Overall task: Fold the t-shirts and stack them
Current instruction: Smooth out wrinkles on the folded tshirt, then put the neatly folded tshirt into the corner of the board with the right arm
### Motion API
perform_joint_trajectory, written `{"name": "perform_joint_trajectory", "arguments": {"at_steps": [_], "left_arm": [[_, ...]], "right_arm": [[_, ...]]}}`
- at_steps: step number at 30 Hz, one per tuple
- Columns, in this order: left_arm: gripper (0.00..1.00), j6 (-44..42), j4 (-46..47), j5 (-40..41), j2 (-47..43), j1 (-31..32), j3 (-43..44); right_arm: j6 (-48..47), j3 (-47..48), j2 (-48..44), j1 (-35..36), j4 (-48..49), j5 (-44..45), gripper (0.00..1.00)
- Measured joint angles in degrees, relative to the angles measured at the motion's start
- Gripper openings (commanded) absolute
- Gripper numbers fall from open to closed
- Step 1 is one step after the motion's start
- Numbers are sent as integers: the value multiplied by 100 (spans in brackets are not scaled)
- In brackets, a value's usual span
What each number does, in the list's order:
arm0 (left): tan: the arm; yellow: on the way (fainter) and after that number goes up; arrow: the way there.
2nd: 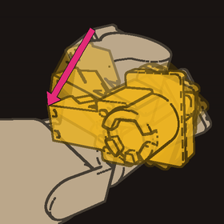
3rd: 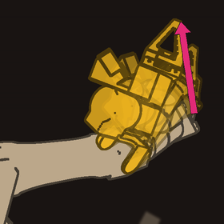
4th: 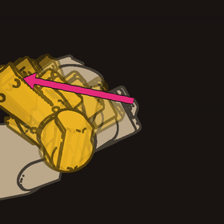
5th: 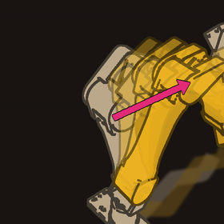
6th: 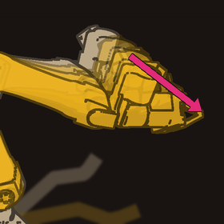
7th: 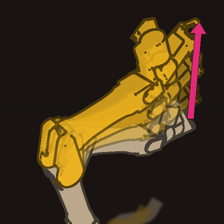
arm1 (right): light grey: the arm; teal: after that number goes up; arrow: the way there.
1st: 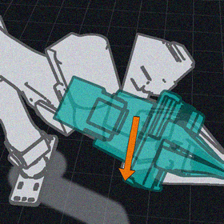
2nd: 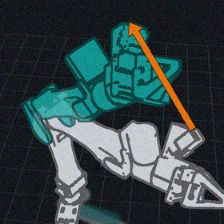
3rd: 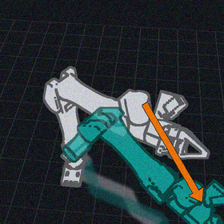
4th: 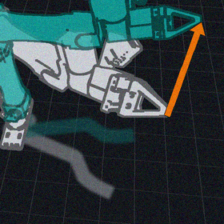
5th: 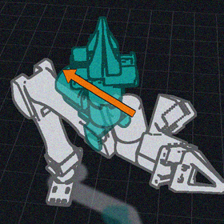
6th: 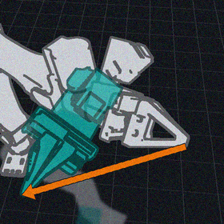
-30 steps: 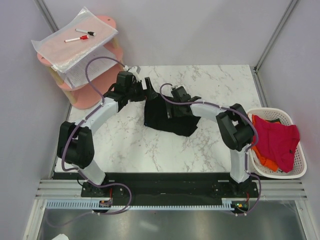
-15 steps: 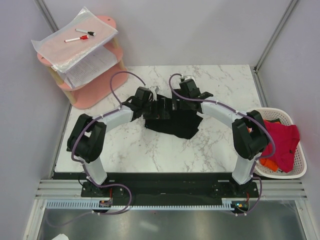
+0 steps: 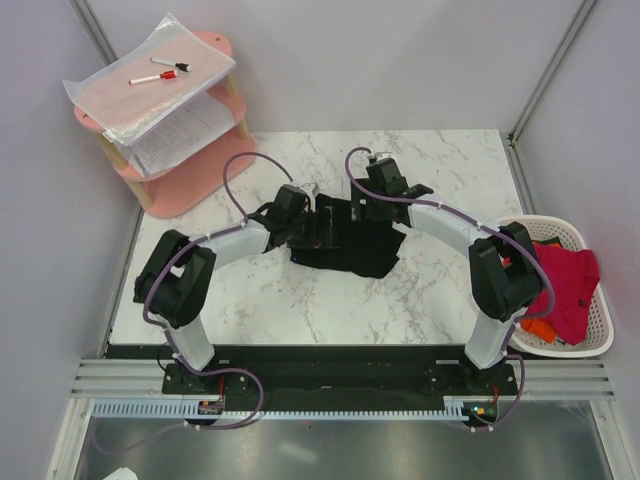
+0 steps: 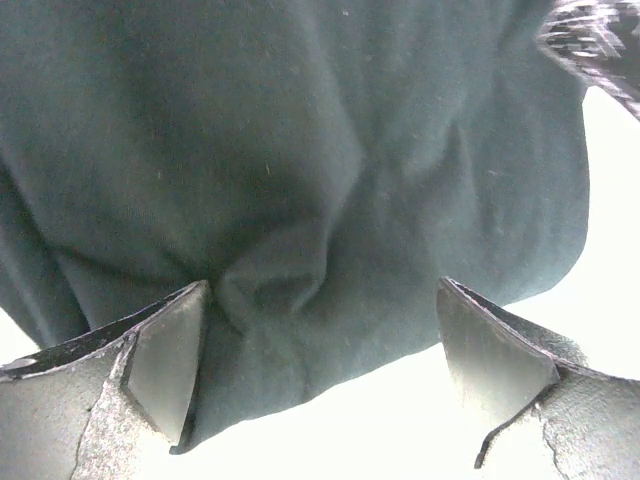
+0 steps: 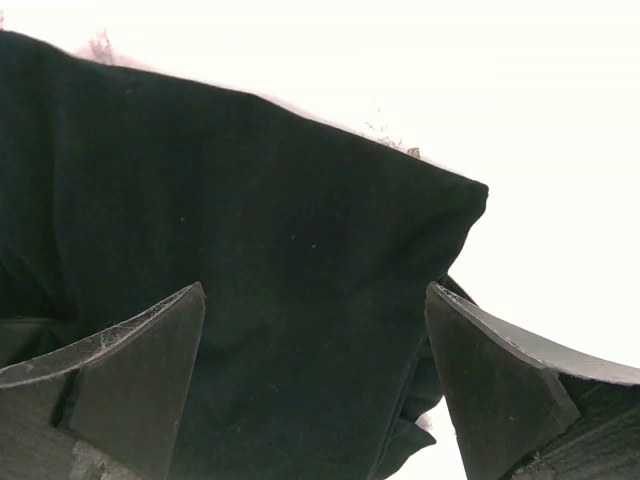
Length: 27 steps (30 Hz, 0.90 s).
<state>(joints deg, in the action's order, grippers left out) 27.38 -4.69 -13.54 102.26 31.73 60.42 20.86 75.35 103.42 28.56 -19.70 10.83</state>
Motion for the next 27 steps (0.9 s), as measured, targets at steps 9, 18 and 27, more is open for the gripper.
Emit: {"name": "perform_joint_trajectory", "arguments": {"at_steps": [9, 18, 27], "left_arm": [[100, -254, -1274, 1272, -1517, -291, 570], [100, -22, -2048, 2590, -1611, -1919, 192], [100, 46, -2236, 2680, -1211, -2304, -330]], "right_arm": [[-122, -129, -240, 131, 459, -520, 98], [-219, 667, 649, 1495, 732, -1054, 98], [-142, 1373, 1729, 2210, 728, -1620, 98]]}}
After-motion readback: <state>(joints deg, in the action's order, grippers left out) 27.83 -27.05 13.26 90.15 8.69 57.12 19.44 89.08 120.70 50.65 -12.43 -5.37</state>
